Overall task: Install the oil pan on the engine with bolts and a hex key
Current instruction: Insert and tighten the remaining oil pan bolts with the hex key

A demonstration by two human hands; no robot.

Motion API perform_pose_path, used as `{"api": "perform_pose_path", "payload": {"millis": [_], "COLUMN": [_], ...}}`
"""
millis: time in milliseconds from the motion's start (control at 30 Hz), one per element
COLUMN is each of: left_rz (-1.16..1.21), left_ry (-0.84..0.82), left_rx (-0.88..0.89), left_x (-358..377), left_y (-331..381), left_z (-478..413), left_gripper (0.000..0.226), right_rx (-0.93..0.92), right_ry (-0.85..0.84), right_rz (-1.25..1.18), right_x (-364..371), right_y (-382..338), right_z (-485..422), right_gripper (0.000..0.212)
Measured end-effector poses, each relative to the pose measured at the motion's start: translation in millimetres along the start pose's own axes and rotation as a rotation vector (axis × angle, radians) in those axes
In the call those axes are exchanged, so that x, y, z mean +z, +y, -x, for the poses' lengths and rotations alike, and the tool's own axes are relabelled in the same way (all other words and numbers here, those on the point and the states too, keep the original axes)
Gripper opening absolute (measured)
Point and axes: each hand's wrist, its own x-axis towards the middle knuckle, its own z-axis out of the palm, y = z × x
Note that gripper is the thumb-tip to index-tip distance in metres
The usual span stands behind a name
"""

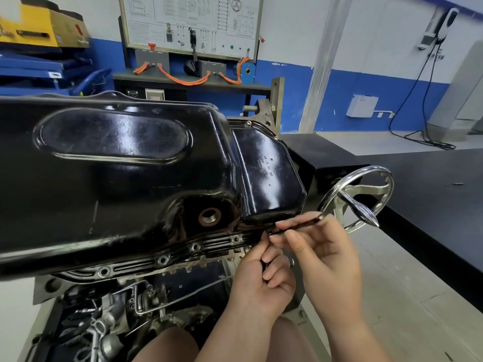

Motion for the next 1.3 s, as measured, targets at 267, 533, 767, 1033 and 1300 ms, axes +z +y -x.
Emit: {"api": "perform_pose_path", "payload": {"millis": [267,533,767,1033,1300], "left_rz": [-0.004,-0.010,-0.010,0.012,0.013], "left_ry": [0.019,0.019,0.022,0.029,0.039], "left_rx": [0.012,0.017,0.009,0.018,0.012], "left_x": [-2.7,-3.2,-3.9,-0.5,-2.2], "left_y": [1.0,2.9,2.7,1.8,2.2], "left_z": [-0.2,-1.4,-1.0,0.9,0.1], "left_gripper": [0.032,0.033,0.037,0.029,0.033], "right_rx": [-0.023,-0.027,-0.037,-0.048,-0.026], "right_ry": [0.033,-0.011,0.053,-0.033,0.073], "right_rz": [0.130,0.074,0.122,0.148,0.105], "right_x": [2.9,5.6,8.2,6.0,8.4], "right_y": [3.1,8.3,9.2,12.7,14.9], "right_z": [1.1,3.7,1.0,3.6,1.4], "right_gripper": [0.029,0.042,0.033,0.035,0.038]}}
